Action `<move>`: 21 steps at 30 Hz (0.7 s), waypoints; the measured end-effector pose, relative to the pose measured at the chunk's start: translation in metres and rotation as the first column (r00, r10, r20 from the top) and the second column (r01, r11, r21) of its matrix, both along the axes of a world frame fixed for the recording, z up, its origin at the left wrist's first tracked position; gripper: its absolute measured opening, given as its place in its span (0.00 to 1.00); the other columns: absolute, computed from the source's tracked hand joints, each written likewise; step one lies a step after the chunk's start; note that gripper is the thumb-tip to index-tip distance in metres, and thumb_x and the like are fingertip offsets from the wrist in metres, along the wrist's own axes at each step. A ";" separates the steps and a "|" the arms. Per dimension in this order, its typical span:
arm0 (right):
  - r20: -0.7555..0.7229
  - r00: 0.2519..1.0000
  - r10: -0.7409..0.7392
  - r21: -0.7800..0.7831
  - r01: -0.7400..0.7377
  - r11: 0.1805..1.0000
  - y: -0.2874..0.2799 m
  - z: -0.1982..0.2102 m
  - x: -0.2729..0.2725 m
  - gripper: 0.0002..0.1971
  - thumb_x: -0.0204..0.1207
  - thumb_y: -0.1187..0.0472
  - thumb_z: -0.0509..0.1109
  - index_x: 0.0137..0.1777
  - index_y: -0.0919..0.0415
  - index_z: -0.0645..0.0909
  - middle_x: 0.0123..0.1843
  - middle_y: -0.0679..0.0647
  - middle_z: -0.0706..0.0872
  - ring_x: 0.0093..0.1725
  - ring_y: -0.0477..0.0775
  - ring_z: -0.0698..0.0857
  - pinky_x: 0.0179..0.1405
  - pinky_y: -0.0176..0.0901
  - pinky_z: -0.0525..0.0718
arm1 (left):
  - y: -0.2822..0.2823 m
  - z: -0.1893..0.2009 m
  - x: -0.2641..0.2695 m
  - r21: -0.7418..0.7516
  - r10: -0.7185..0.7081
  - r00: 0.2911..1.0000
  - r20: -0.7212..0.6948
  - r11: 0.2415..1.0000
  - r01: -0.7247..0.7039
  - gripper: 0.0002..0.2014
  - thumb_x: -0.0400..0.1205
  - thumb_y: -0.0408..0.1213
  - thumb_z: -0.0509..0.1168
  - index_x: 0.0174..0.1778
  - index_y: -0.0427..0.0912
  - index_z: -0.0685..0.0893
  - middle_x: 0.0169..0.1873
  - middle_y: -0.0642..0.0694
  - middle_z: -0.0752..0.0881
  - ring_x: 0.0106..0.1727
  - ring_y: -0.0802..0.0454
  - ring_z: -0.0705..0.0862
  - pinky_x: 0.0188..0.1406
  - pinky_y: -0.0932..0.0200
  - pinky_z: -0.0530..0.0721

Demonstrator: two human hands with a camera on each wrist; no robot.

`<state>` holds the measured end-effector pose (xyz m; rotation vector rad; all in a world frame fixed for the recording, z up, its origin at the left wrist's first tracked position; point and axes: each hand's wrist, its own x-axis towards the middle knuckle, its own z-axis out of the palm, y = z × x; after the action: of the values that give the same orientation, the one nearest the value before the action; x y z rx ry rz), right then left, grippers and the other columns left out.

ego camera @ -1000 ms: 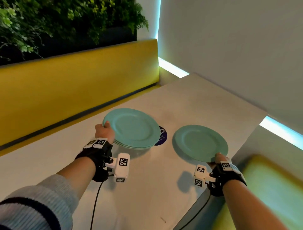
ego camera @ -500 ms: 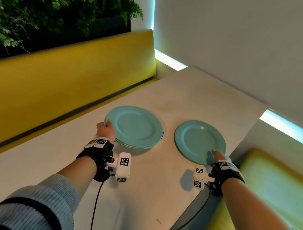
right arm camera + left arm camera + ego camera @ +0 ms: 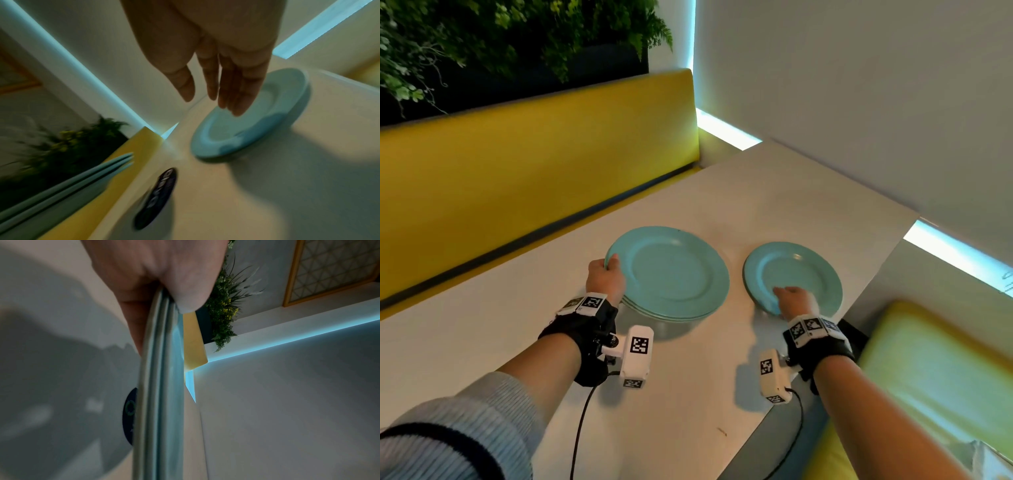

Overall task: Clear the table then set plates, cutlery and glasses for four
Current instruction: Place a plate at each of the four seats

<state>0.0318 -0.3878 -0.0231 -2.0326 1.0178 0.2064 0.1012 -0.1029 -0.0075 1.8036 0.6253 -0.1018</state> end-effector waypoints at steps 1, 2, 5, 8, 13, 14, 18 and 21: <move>0.042 0.999 0.014 0.082 -0.017 0.997 0.018 0.001 0.000 0.21 0.82 0.53 0.60 0.62 0.71 0.80 0.57 0.66 0.84 0.56 0.65 0.84 0.60 0.55 0.82 | 0.003 0.001 -0.007 -0.012 -0.023 1.000 0.008 1.000 0.023 0.22 0.86 0.47 0.53 0.69 0.36 0.73 0.62 0.33 0.82 0.61 0.34 0.82 0.64 0.42 0.81; 0.092 0.996 -0.010 0.208 -0.009 0.978 0.036 0.006 -0.005 0.21 0.83 0.52 0.60 0.63 0.70 0.79 0.52 0.64 0.84 0.51 0.63 0.84 0.54 0.56 0.85 | 0.006 0.003 -0.014 -0.021 -0.048 0.999 0.012 0.999 0.048 0.22 0.85 0.48 0.54 0.67 0.35 0.74 0.61 0.33 0.83 0.60 0.34 0.83 0.63 0.42 0.81; 0.152 0.986 -0.064 0.399 -0.002 0.917 0.081 0.015 -0.024 0.13 0.82 0.52 0.62 0.56 0.61 0.78 0.38 0.55 0.80 0.39 0.55 0.82 0.41 0.47 0.84 | 0.020 0.008 -0.042 -0.042 -0.129 0.991 0.022 0.991 0.130 0.21 0.85 0.47 0.55 0.63 0.33 0.78 0.55 0.32 0.86 0.55 0.34 0.85 0.54 0.48 0.82; 0.192 0.979 -0.069 0.284 0.012 0.959 0.110 0.012 -0.050 0.10 0.77 0.55 0.69 0.36 0.58 0.82 0.41 0.58 0.86 0.41 0.56 0.83 0.56 0.55 0.86 | 0.040 0.013 -0.072 -0.074 -0.168 0.984 0.052 0.982 0.172 0.17 0.84 0.44 0.57 0.56 0.33 0.81 0.51 0.33 0.86 0.50 0.37 0.86 0.49 0.50 0.82; 0.176 0.972 -0.156 0.345 0.087 0.934 0.141 0.007 -0.099 0.16 0.73 0.65 0.74 0.24 0.57 0.78 0.25 0.53 0.82 0.32 0.56 0.82 0.44 0.49 0.86 | 0.074 0.015 -0.123 -0.082 -0.179 0.983 0.034 0.980 0.181 0.18 0.74 0.52 0.64 0.45 0.40 0.82 0.51 0.33 0.88 0.53 0.35 0.87 0.59 0.37 0.84; 0.159 0.974 -0.162 0.368 0.094 0.925 0.146 0.007 -0.107 0.13 0.73 0.66 0.73 0.28 0.58 0.80 0.28 0.54 0.82 0.37 0.56 0.83 0.50 0.52 0.86 | 0.080 0.018 -0.132 -0.064 -0.185 0.982 0.031 0.980 0.187 0.20 0.77 0.53 0.63 0.51 0.37 0.82 0.53 0.33 0.87 0.55 0.34 0.86 0.60 0.39 0.84; 0.145 0.971 -0.192 0.426 0.114 0.897 0.159 0.015 -0.136 0.05 0.77 0.66 0.69 0.44 0.68 0.82 0.41 0.59 0.81 0.45 0.57 0.80 0.60 0.53 0.81 | 0.099 0.027 -0.160 0.029 -0.215 0.977 0.009 0.976 0.214 0.28 0.86 0.52 0.49 0.65 0.29 0.78 0.62 0.30 0.82 0.61 0.34 0.82 0.63 0.46 0.80; 0.122 0.957 -0.264 0.478 0.177 0.860 0.159 0.020 -0.154 0.11 0.77 0.71 0.68 0.34 0.68 0.74 0.33 0.60 0.78 0.41 0.62 0.81 0.60 0.60 0.82 | 0.108 0.032 -0.173 0.028 -0.194 0.980 0.047 0.981 0.193 0.25 0.87 0.49 0.49 0.68 0.31 0.75 0.65 0.30 0.80 0.64 0.34 0.80 0.67 0.43 0.78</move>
<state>-0.1224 -0.2289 -0.0028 -1.4581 0.9681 0.1215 -0.0716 0.0055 0.0242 1.8814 0.4164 -0.1816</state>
